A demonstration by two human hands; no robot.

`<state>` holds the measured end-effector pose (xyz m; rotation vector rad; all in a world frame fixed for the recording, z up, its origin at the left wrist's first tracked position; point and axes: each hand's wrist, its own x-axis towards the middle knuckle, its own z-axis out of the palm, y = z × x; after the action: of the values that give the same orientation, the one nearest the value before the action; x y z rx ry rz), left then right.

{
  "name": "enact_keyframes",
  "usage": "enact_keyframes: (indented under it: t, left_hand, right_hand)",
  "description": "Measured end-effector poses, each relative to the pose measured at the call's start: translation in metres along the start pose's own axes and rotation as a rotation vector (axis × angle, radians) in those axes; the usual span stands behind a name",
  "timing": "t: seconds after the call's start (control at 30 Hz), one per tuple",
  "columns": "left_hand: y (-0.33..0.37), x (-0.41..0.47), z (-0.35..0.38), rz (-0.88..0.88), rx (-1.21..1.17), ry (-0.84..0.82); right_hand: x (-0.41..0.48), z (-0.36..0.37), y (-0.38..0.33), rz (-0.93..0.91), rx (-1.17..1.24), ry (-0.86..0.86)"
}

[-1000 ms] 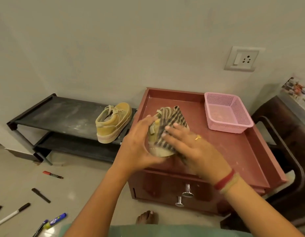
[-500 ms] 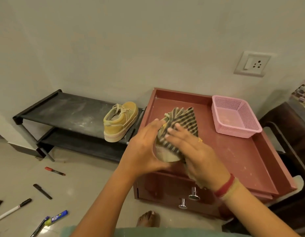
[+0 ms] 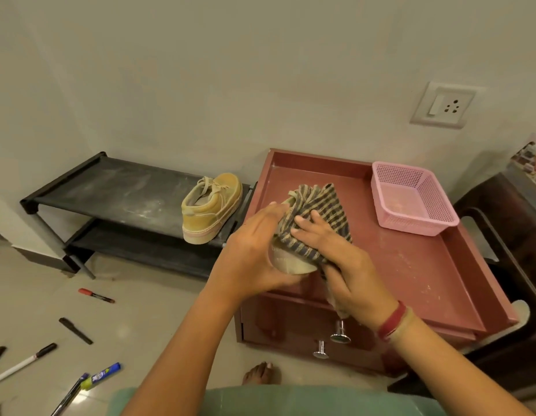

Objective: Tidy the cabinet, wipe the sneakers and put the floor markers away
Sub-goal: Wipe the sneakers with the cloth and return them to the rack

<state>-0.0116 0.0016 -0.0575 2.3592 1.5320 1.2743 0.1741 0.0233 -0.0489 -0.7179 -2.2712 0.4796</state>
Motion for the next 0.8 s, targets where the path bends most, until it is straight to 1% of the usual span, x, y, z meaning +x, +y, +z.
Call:
enact_keyframes:
  t: [0.1,0.13,0.2,0.23,0.27,0.37,0.4,0.47,0.5,0.53,0.6,0.63,0.73,0.8]
  left_hand:
    - [-0.005,-0.003,-0.005,-0.003,-0.007,-0.022]
    - [-0.005,-0.003,-0.006,-0.009,-0.018,-0.019]
    - [-0.004,-0.002,-0.008,-0.023,-0.035,-0.001]
    - [-0.004,-0.002,-0.008,-0.028,-0.040,0.004]
    - [-0.004,-0.002,-0.008,-0.032,-0.045,0.005]
    - [-0.004,-0.002,-0.009,-0.023,-0.049,0.021]
    - [-0.003,-0.001,-0.009,-0.019,-0.055,0.024]
    - [-0.002,-0.001,-0.008,-0.023,-0.057,0.025]
    - [-0.002,-0.002,-0.008,-0.032,-0.057,0.015]
    - [-0.001,-0.003,-0.008,-0.039,-0.059,0.005]
    - [-0.002,-0.003,-0.009,-0.034,-0.066,0.004]
    - [-0.002,-0.002,-0.009,-0.026,-0.071,0.009]
    - [-0.002,-0.004,-0.010,-0.039,-0.075,0.026]
    - [0.000,-0.004,-0.011,-0.038,-0.076,0.017]
  right_hand:
    - [-0.006,0.001,-0.001,-0.061,-0.019,-0.138]
    - [-0.002,-0.006,0.007,-0.052,-0.032,-0.131]
    - [0.008,-0.020,0.018,0.080,0.026,-0.032]
    - [0.010,-0.021,0.017,0.110,0.036,0.004]
    - [0.011,-0.018,0.011,0.095,0.026,0.005]
    - [0.006,-0.005,0.003,-0.051,-0.037,-0.106]
    - [0.009,-0.009,0.008,-0.048,-0.049,-0.091]
    - [0.016,-0.017,0.015,0.046,-0.013,0.016]
    - [0.015,-0.017,0.014,0.049,-0.018,0.040]
    - [0.014,-0.014,0.009,0.003,-0.046,0.021]
    - [0.010,-0.002,0.002,-0.132,-0.109,-0.075]
    - [0.010,-0.002,0.004,-0.159,-0.121,-0.094]
    - [0.016,-0.013,0.014,-0.012,-0.032,0.023]
    - [0.012,-0.012,0.010,-0.041,-0.048,-0.015]
